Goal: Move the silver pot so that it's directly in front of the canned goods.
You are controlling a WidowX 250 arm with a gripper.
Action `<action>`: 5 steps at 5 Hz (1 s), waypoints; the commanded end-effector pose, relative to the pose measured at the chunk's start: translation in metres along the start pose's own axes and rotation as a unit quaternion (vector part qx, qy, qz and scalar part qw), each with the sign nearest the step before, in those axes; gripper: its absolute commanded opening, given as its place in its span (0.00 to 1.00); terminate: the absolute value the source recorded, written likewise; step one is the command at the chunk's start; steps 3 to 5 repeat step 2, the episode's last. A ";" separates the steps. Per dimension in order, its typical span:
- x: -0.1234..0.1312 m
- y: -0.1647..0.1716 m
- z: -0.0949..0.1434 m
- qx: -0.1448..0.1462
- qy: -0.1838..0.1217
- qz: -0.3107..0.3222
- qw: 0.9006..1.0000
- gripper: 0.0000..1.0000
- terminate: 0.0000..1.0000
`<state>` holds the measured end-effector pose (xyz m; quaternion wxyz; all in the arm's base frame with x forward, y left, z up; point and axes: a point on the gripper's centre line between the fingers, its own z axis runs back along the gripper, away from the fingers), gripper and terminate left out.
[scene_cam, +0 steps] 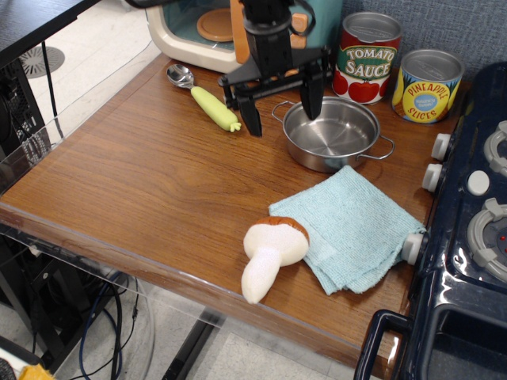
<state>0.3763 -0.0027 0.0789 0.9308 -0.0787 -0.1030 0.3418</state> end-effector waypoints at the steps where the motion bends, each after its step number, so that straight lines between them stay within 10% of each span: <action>1: 0.005 0.000 0.025 -0.019 -0.026 0.002 0.999 1.00 0.00; 2: 0.005 0.000 0.025 -0.019 -0.026 0.002 0.999 1.00 1.00; 5: 0.005 0.000 0.025 -0.019 -0.026 0.002 0.999 1.00 1.00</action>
